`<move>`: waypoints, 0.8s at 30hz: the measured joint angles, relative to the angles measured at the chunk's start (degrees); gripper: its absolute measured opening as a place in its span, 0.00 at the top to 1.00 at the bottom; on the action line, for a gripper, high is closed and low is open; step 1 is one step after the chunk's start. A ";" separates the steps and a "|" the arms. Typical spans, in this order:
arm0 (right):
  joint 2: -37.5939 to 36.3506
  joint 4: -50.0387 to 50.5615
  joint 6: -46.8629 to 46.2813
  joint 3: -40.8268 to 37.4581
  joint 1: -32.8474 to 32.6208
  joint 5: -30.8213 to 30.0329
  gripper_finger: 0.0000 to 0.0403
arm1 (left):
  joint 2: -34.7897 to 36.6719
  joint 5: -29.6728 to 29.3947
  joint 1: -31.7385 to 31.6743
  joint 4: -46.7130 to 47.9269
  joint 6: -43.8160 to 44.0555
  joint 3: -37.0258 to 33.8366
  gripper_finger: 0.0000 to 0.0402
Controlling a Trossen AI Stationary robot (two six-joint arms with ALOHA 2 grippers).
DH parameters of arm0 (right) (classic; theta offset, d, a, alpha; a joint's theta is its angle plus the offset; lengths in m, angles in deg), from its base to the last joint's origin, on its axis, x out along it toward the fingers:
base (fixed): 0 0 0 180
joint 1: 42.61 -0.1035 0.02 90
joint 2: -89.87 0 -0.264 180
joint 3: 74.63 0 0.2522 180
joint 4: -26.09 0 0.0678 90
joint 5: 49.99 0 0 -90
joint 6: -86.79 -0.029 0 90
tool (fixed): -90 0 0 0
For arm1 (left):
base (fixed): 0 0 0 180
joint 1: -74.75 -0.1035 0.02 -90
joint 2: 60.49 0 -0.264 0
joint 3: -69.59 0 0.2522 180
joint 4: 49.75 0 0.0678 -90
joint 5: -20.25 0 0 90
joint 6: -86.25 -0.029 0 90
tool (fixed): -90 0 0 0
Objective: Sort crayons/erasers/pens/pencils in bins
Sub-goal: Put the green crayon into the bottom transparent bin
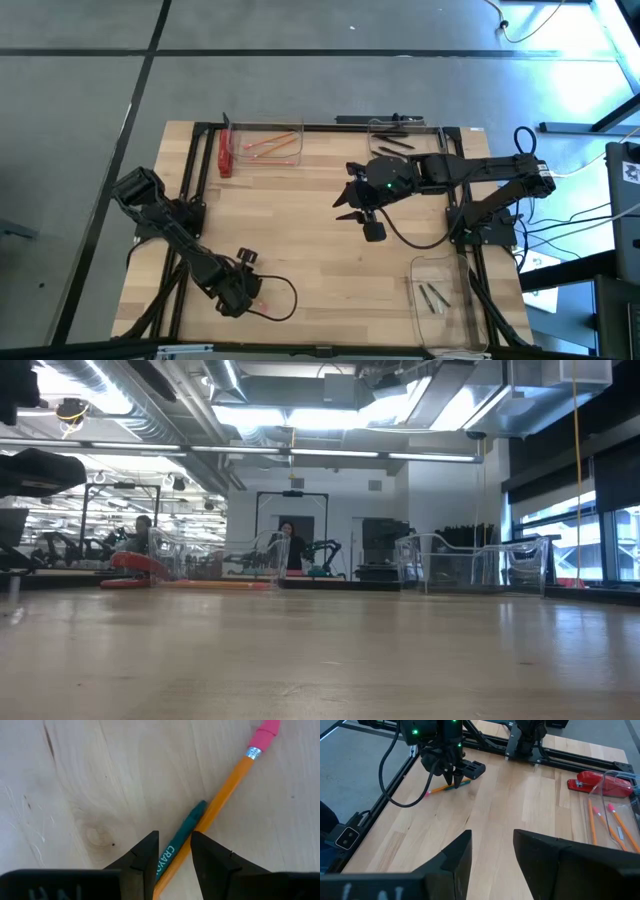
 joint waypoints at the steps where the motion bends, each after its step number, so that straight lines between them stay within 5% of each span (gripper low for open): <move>1: 0.00 0.00 0.00 -0.01 0.00 0.00 0.64 | 0.00 -0.02 -0.11 -0.02 -0.01 0.00 0.73; 24: 0.00 -0.03 0.20 -0.01 0.00 0.01 0.64 | 0.17 5.28 -9.84 -3.70 -10.67 -1.88 0.73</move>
